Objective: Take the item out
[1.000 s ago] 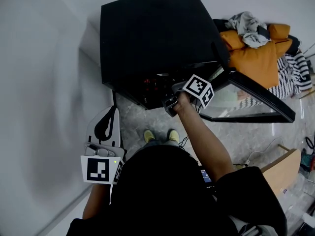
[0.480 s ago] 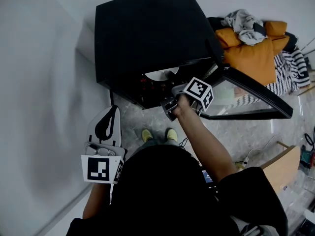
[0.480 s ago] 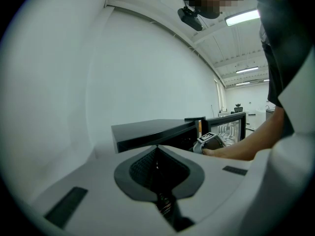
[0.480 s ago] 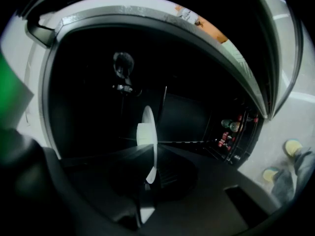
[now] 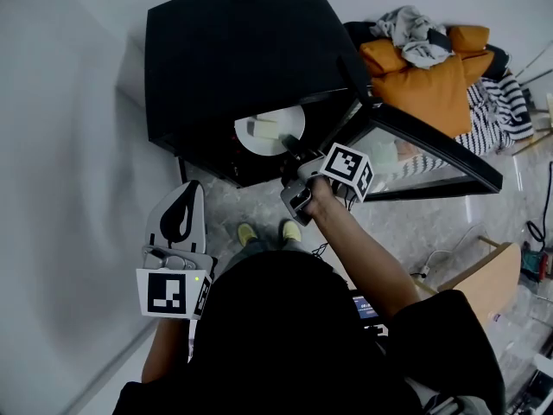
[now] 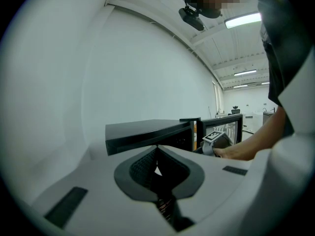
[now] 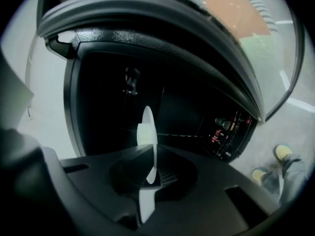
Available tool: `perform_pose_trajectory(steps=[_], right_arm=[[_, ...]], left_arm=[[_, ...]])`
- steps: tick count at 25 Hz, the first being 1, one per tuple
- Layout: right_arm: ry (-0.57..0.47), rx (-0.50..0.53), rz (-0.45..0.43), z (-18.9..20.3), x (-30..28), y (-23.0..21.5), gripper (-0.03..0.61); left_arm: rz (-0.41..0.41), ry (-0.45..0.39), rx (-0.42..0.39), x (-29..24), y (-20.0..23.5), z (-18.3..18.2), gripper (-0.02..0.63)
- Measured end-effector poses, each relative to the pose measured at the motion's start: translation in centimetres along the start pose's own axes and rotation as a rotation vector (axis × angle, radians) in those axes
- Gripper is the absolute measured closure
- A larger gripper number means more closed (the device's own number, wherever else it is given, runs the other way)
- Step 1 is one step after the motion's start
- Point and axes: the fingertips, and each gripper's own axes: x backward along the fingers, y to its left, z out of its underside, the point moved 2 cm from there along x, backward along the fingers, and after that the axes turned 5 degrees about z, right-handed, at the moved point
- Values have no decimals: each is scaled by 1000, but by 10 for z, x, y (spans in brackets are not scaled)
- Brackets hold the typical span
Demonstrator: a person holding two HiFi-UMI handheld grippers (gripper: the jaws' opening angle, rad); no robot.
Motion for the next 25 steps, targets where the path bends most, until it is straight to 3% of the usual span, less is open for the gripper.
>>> perform_pose_trajectory(steps=[11,25], right_arm=[[91,53,16,9,80,-11,563],[241,160,-52,14,160,15,561]], left_arm=[[16,-4,19,4,-36,0,604],[23,-15,27,-9,-76,8,606]])
